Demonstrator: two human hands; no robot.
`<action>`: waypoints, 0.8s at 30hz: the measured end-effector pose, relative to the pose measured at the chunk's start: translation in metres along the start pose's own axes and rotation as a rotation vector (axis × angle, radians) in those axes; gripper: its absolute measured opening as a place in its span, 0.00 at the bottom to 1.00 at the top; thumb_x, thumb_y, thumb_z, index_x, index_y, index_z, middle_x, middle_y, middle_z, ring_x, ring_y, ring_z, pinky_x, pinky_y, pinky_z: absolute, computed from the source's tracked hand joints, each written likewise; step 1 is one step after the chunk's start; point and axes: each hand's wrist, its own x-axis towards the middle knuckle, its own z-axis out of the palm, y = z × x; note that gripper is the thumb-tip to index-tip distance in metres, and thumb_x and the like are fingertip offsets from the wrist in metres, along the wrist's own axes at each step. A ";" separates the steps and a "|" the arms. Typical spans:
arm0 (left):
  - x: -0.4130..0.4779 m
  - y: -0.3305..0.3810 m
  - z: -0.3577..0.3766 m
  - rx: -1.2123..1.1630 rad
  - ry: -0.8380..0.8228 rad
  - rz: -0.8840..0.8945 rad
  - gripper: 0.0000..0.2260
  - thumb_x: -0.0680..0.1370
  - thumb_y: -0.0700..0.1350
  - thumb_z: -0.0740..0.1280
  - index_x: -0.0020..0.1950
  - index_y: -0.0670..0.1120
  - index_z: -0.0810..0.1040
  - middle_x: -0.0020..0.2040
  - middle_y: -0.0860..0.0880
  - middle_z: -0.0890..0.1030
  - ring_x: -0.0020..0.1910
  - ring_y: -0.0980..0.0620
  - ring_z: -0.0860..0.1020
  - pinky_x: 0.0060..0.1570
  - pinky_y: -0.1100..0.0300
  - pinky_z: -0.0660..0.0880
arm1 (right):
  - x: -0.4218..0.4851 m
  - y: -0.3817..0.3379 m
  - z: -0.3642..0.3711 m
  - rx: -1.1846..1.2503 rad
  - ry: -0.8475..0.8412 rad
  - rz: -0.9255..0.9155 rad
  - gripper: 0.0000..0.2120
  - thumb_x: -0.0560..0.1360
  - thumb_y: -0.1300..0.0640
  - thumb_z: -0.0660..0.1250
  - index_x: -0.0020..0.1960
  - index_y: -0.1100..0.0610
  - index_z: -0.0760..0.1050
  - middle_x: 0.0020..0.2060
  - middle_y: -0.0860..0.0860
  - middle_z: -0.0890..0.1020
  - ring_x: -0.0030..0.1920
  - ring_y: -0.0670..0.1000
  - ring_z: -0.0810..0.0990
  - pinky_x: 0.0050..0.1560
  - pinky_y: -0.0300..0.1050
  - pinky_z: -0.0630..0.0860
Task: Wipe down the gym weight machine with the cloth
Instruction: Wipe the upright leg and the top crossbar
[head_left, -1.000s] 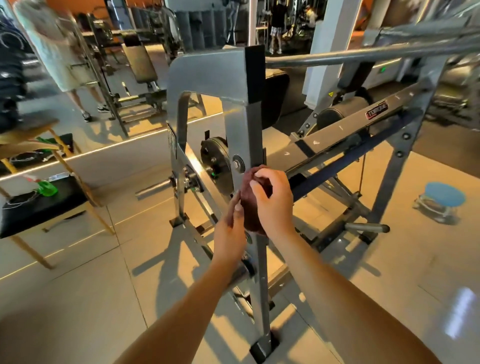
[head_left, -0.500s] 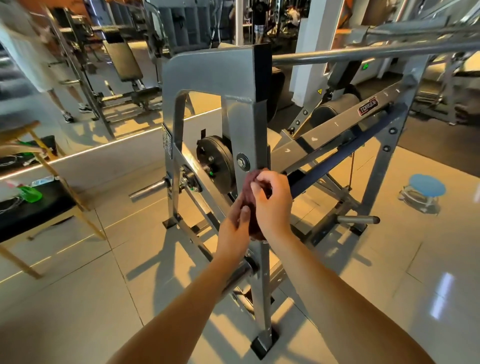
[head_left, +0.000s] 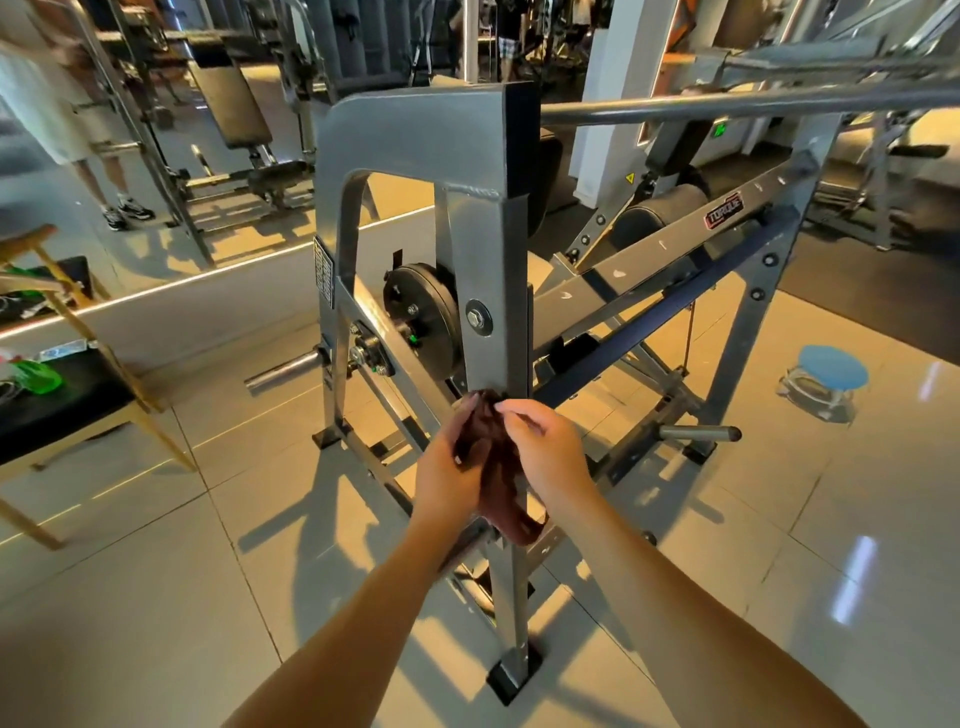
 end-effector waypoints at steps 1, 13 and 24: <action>0.003 0.001 -0.004 0.021 0.061 -0.024 0.24 0.83 0.41 0.64 0.77 0.59 0.67 0.67 0.51 0.77 0.64 0.51 0.76 0.65 0.49 0.76 | 0.006 0.000 -0.006 -0.023 0.072 -0.021 0.11 0.84 0.54 0.61 0.62 0.49 0.80 0.57 0.45 0.82 0.57 0.42 0.78 0.63 0.45 0.78; 0.015 -0.021 0.049 -0.257 0.096 0.053 0.26 0.82 0.31 0.62 0.78 0.47 0.67 0.79 0.59 0.63 0.78 0.62 0.57 0.70 0.71 0.64 | 0.040 0.039 -0.017 0.015 -0.024 -0.104 0.10 0.82 0.53 0.65 0.63 0.47 0.72 0.62 0.43 0.78 0.66 0.44 0.75 0.66 0.49 0.77; 0.014 -0.013 0.057 -0.249 0.188 -0.023 0.28 0.82 0.34 0.64 0.73 0.65 0.71 0.78 0.59 0.66 0.79 0.54 0.61 0.77 0.48 0.62 | 0.040 0.050 -0.009 0.008 0.031 -0.099 0.15 0.83 0.53 0.64 0.69 0.48 0.70 0.60 0.43 0.77 0.57 0.37 0.76 0.52 0.29 0.75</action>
